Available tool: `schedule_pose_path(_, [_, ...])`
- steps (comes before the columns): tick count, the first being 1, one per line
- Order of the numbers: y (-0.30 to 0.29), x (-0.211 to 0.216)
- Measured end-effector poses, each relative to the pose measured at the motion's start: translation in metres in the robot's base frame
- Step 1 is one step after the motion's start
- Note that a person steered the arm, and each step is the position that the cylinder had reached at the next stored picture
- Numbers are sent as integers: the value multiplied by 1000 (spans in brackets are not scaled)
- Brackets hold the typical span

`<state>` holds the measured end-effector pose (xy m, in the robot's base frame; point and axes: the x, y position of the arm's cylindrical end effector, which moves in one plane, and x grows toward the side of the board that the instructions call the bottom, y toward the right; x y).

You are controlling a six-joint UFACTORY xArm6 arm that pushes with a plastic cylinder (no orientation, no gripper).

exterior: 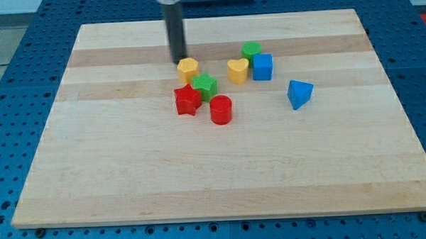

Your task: Push the hexagon above the green star

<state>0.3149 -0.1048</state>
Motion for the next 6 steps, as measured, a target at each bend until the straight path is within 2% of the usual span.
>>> schedule_pose_path(1, [-30,6])
schedule_pose_path(2, [1,36])
schedule_pose_path(4, [22,18])
schedule_pose_path(6, [47,29])
